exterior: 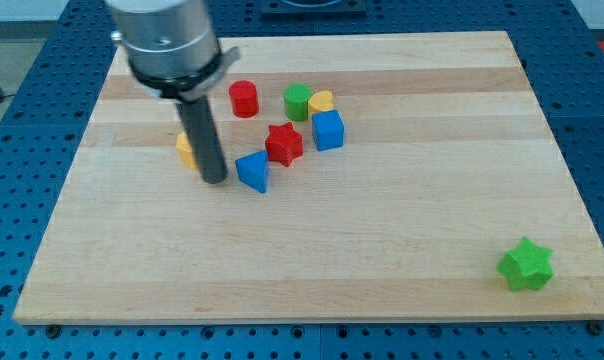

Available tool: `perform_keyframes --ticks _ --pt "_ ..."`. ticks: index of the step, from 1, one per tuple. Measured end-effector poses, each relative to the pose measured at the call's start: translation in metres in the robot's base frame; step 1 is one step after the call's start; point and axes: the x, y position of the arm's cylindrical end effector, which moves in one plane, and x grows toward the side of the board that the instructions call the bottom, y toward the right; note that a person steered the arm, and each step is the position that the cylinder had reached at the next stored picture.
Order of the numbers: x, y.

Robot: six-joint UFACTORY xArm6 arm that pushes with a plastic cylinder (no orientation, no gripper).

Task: Drag the blue triangle in between the green star and blue cube

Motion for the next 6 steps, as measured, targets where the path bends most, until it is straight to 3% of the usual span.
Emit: perform_keyframes --ticks 3,6 --pt "0.0 0.105" --pt "0.028 0.196"
